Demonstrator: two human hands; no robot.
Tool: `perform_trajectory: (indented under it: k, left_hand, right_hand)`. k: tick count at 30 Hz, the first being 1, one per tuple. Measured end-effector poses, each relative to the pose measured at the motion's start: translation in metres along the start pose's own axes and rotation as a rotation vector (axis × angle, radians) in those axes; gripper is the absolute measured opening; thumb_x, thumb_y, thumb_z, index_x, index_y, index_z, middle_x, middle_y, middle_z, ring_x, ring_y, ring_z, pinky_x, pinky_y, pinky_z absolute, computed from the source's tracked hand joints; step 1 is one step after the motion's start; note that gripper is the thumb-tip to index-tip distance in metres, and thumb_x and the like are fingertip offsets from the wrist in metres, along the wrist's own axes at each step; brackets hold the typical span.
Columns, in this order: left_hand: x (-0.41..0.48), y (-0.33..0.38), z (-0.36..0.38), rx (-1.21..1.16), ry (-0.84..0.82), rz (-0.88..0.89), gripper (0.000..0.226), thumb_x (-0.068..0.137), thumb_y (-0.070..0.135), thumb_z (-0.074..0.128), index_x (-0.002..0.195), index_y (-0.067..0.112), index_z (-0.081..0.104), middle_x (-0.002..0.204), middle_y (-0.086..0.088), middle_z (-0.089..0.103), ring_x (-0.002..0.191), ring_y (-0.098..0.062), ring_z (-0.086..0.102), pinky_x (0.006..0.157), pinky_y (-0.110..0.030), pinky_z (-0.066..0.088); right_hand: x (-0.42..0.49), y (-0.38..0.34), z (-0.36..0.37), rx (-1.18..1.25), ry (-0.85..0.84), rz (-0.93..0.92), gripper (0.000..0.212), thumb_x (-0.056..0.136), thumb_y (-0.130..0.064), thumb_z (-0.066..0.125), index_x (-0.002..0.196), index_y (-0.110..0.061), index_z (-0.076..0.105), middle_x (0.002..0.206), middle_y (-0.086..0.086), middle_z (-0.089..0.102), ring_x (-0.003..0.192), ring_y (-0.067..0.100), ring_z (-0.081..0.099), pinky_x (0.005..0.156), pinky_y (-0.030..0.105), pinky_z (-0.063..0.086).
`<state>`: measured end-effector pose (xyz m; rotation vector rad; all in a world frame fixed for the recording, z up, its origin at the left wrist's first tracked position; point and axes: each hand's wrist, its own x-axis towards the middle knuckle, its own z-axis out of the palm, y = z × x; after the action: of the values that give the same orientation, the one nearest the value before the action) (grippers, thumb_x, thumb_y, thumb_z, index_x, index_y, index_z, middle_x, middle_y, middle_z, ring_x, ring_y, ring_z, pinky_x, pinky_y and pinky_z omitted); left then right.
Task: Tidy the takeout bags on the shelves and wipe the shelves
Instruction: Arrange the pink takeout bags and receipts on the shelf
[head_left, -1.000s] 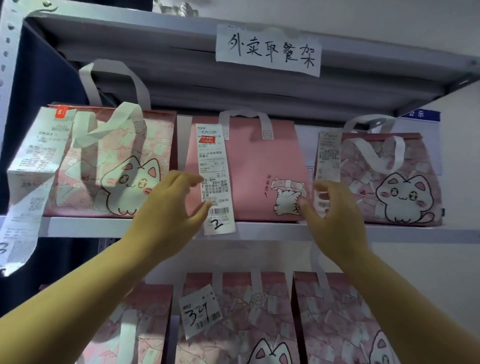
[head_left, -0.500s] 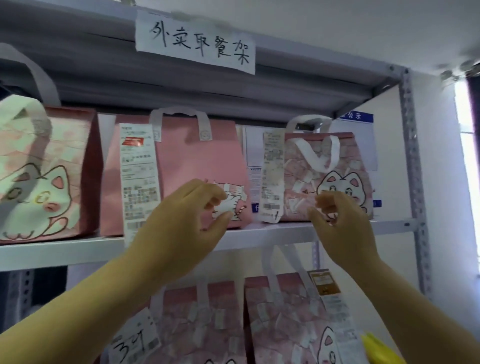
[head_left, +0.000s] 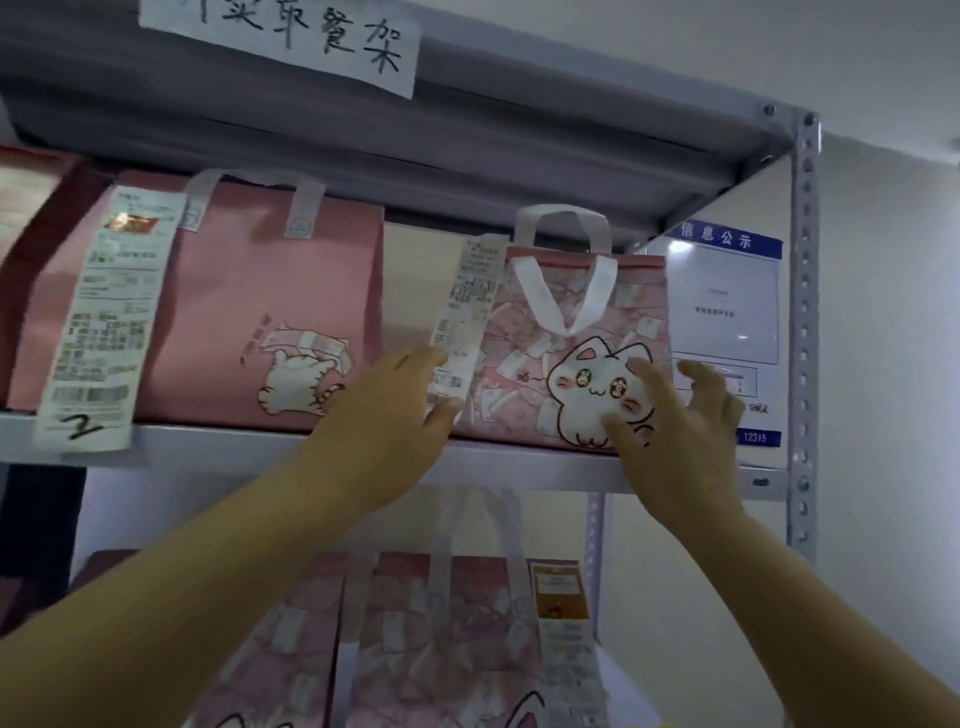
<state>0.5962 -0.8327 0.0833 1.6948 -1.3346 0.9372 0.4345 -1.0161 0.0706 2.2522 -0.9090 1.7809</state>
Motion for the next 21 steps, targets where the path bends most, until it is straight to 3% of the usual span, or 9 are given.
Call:
perform_trajectory:
  k: [4,10,13,15,16,18,19,21]
  left_hand:
    - [0.005,0.006,0.017,0.048,-0.038,-0.094,0.047,0.095,0.03,0.046,0.138,0.015,0.037,0.138,-0.005,0.044,0.124,-0.023,0.042,0.096,-0.031,0.032]
    - [0.018,0.003,0.031,0.018,-0.085,-0.156,0.035,0.094,0.02,0.045,0.129,0.013,0.043,0.131,-0.007,0.046,0.119,-0.024,0.043,0.098,-0.034,0.034]
    - [0.023,0.001,0.036,-0.036,-0.113,-0.212,0.01,0.093,0.01,0.044,0.102,0.013,0.047,0.11,-0.003,0.053,0.096,-0.02,0.052,0.078,-0.013,0.04]
    - [0.029,-0.003,0.037,-0.055,-0.132,-0.268,0.018,0.091,0.004,0.042,0.08,0.017,0.039,0.087,0.004,0.053,0.073,-0.012,0.051,0.057,-0.004,0.037]
    - [0.033,-0.005,0.038,-0.089,-0.159,-0.31,0.019,0.089,0.001,0.041,0.079,0.016,0.038,0.085,0.001,0.055,0.073,-0.013,0.053,0.058,-0.005,0.039]
    - [0.039,-0.008,0.037,-0.186,-0.238,-0.369,0.015,0.086,-0.004,0.038,0.092,0.008,0.045,0.105,-0.008,0.062,0.094,-0.024,0.06,0.082,-0.031,0.051]
    - [0.04,-0.008,0.035,-0.234,-0.275,-0.373,0.023,0.085,-0.006,0.037,0.102,0.006,0.048,0.114,-0.01,0.063,0.102,-0.027,0.06,0.089,-0.04,0.05]
    - [0.04,-0.007,0.033,-0.309,-0.318,-0.359,0.039,0.084,-0.008,0.036,0.116,0.009,0.051,0.119,-0.007,0.064,0.108,-0.024,0.061,0.095,-0.043,0.048]
  right_hand:
    - [0.01,0.018,0.008,-0.067,-0.133,0.009,0.052,0.09,-0.039,0.055,0.138,-0.035,0.038,0.151,0.008,0.011,0.135,0.034,0.009,0.107,0.052,0.026]
    - [0.025,0.045,0.011,0.018,-0.227,0.097,0.05,0.093,-0.031,0.049,0.14,-0.036,0.033,0.149,0.01,0.015,0.134,0.037,0.01,0.105,0.056,0.028]
    - [0.031,0.047,0.015,0.076,-0.269,0.156,0.05,0.094,-0.029,0.047,0.141,-0.033,0.032,0.148,0.01,0.02,0.134,0.036,0.015,0.103,0.055,0.03]
    - [0.034,0.047,0.018,0.126,-0.297,0.184,0.05,0.094,-0.027,0.046,0.142,-0.031,0.031,0.146,0.009,0.024,0.132,0.035,0.02,0.103,0.054,0.031]
    - [0.035,0.047,0.019,0.149,-0.305,0.191,0.049,0.095,-0.025,0.045,0.142,-0.029,0.032,0.145,0.01,0.027,0.131,0.035,0.024,0.103,0.054,0.034]
    - [0.035,0.047,0.02,0.185,-0.309,0.192,0.046,0.096,-0.022,0.043,0.14,-0.025,0.034,0.142,0.012,0.03,0.127,0.035,0.032,0.102,0.055,0.037]
    - [0.035,0.047,0.021,0.193,-0.306,0.186,0.044,0.096,-0.021,0.041,0.139,-0.024,0.035,0.141,0.012,0.031,0.125,0.035,0.036,0.1,0.054,0.039]
    - [0.034,0.047,0.02,0.197,-0.295,0.173,0.043,0.096,-0.018,0.04,0.138,-0.023,0.037,0.14,0.012,0.033,0.121,0.035,0.04,0.097,0.051,0.042]
